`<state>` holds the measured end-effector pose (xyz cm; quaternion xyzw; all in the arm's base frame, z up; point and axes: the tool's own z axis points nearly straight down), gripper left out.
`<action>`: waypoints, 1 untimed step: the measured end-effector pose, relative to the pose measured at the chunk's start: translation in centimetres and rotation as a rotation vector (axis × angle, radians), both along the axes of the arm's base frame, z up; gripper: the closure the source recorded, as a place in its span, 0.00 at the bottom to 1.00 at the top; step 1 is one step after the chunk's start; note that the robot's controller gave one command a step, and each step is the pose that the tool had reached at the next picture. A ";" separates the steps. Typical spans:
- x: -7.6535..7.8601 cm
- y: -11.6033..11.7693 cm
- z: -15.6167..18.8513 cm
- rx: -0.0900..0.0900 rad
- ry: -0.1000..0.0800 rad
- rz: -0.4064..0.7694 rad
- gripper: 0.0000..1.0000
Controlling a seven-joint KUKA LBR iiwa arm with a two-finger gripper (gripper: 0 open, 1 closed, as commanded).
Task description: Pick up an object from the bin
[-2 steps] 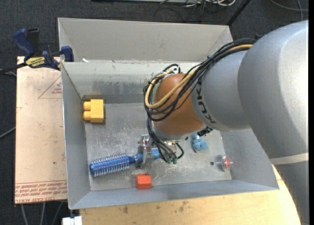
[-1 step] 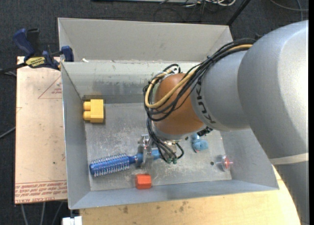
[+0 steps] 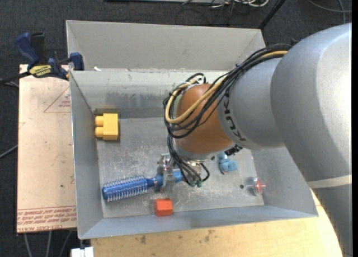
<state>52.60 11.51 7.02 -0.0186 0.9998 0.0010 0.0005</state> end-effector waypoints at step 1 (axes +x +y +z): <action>0.0 0.0 0.0 0.000 0.000 0.000 1.00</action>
Offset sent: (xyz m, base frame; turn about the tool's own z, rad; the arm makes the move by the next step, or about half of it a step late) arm 0.0000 0.0000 0.0000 0.0000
